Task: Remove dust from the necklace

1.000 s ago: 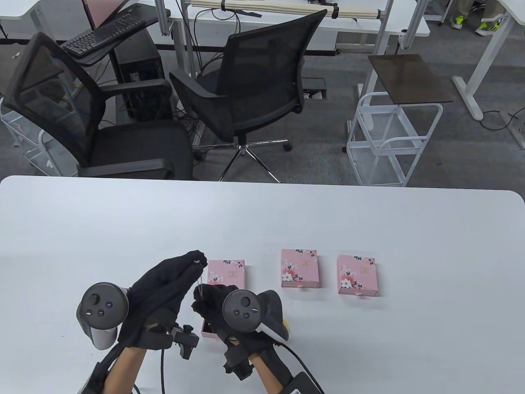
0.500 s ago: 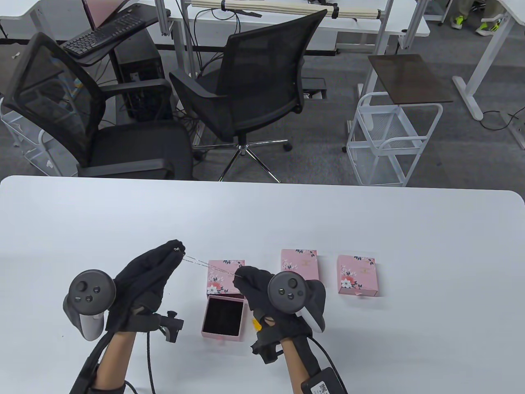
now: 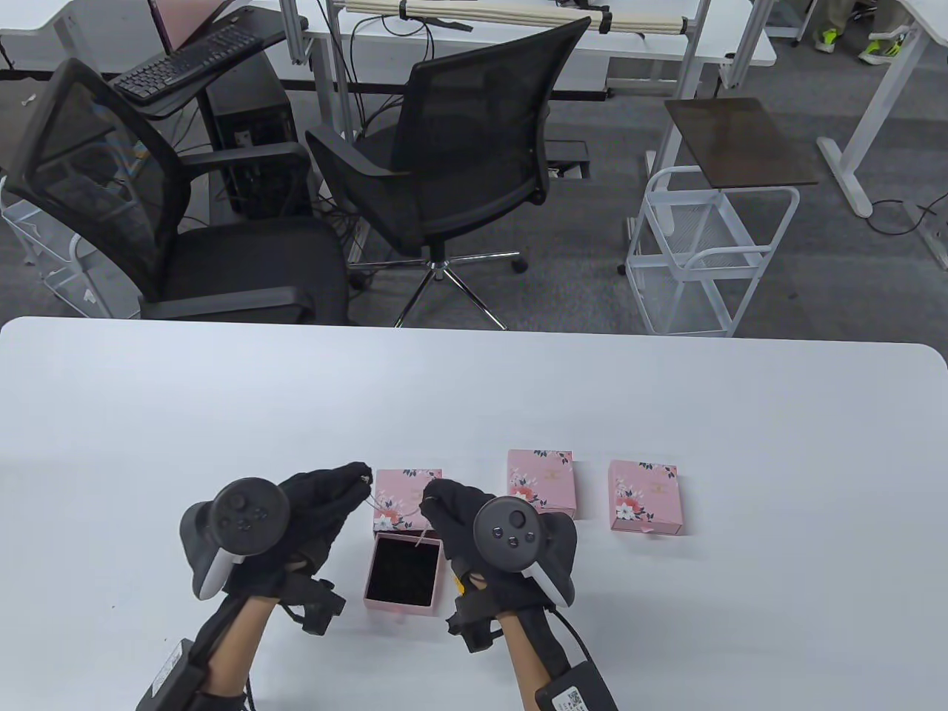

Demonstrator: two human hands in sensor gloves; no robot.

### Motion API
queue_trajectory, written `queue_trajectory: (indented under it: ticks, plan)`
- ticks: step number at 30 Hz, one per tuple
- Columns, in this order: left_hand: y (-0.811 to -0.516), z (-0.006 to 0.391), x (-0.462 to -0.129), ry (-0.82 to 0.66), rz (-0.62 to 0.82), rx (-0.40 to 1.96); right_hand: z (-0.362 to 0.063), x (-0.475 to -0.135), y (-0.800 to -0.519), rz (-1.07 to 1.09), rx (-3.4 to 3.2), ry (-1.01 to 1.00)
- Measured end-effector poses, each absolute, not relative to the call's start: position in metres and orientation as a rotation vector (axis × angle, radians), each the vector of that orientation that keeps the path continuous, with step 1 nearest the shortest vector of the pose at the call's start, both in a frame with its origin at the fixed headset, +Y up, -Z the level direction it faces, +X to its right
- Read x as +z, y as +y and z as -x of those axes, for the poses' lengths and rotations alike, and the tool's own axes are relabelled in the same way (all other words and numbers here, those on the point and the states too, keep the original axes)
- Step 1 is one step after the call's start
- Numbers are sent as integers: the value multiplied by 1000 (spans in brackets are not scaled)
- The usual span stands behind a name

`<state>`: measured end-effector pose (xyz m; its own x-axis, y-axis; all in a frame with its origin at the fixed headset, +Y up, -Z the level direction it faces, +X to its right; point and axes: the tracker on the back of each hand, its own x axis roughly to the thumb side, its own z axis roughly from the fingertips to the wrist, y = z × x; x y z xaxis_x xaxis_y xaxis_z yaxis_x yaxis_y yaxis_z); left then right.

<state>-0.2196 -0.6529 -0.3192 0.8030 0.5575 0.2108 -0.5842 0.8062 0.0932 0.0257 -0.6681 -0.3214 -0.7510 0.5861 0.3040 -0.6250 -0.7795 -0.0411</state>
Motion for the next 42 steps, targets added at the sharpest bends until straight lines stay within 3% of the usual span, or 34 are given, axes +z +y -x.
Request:
queue_trajectory:
  ticks: [12,20,34,42]
  plan:
    - [-696,187,-329,-185,106,356,-3,-327,-699,-413,2586,72]
    - [-715,178,-331,-197,182,235,9,-329,-719,-423,2679,254]
    - [-727,168,-328,-225,205,66,20,-324,-727,-473,2876,289]
    - [-723,192,-334,-129,39,228,23,-318,-705,-548,2933,365]
